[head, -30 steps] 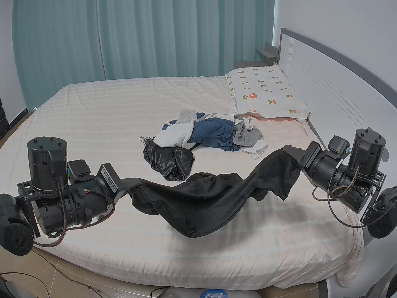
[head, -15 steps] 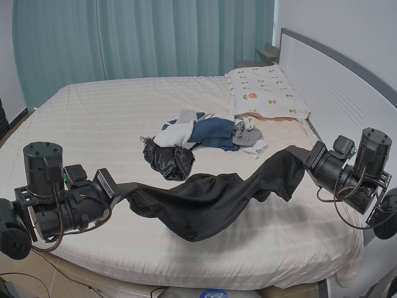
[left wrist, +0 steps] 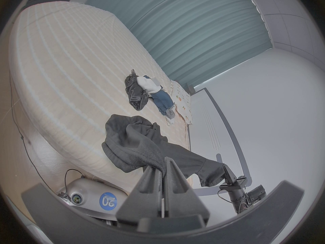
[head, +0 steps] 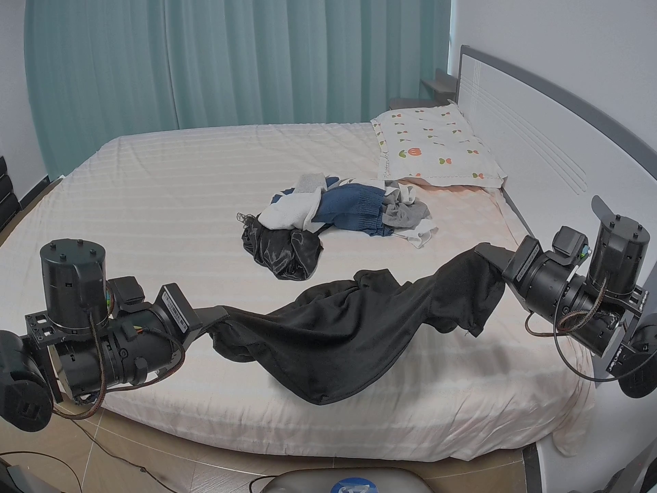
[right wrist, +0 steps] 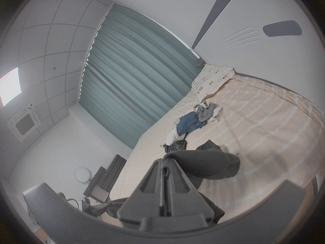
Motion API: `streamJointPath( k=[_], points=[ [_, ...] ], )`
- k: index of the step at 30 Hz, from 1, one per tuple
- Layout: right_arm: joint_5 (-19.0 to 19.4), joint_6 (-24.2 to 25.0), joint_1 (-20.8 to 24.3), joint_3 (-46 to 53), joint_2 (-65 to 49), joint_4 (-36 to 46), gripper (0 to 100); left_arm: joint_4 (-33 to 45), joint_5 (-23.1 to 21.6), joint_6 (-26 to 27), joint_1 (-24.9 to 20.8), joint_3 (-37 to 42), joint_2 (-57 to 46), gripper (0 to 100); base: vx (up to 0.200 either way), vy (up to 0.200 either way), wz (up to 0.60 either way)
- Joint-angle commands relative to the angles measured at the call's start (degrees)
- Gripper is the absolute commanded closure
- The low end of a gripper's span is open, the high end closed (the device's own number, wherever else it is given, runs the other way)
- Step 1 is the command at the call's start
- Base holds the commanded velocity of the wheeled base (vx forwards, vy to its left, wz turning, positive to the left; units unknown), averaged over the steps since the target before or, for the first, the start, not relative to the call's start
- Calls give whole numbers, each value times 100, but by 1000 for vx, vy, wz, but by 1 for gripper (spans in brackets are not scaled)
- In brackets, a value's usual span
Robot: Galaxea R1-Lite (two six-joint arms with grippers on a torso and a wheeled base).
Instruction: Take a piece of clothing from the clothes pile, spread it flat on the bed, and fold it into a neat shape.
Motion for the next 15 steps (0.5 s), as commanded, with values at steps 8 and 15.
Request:
streamJointPath(
  k=[8, 15],
  points=[
    [8, 9, -12, -74, 77, -53, 100, -9, 23, -16, 200, -83, -11, 100, 0, 0, 0],
    [8, 9, -21, -135, 85, -62, 100, 0, -12, -42, 271, -118, 41, 100, 0, 200, 0]
  ],
)
